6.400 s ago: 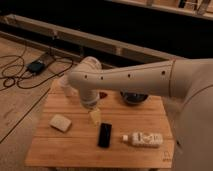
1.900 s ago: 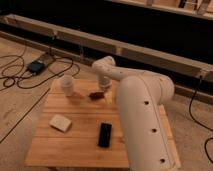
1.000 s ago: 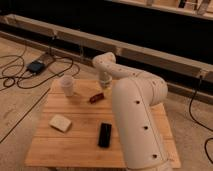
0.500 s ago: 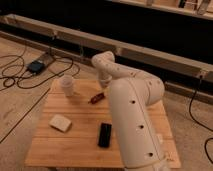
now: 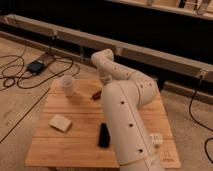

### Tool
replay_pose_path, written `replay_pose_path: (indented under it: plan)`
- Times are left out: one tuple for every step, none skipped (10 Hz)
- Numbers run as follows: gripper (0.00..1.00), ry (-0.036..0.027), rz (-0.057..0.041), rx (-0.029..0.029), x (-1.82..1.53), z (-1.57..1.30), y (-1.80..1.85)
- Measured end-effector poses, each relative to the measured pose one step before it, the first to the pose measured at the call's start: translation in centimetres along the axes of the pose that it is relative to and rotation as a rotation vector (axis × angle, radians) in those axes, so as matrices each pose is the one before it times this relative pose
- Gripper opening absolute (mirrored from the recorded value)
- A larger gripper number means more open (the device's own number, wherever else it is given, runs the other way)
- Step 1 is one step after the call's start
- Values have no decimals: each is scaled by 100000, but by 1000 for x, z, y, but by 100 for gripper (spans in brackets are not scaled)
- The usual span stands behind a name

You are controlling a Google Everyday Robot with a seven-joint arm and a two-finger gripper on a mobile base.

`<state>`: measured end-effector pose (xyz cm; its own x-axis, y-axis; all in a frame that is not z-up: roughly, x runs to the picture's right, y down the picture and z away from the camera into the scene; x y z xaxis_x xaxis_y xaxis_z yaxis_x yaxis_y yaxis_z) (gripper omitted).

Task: Drag the pepper across the table

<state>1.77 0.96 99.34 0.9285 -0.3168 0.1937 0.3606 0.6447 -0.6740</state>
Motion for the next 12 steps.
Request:
replay_pose_path:
  plan:
    - [11,1032,414,76,276,-109,-552]
    - [11,1020,336,-123,259,50,-423]
    - [11,1124,319,-323,224,120,-397]
    - [11,993,450,-381,222,145,-318]
    - [11,838,530,-307,275,132,-223]
    - [11,925,801,-438,381,154,-235]
    - [11,838,1079,-177,424,136,-340]
    - [11,429,651,157,264,-10,-216]
    - [11,499,793,592,332,-135,-326]
    - [11,354,781,1010,255,-217,-376]
    - [11,224,810,1481,233,-246,-458]
    - [11,402,679,1477,254,-214,-423]
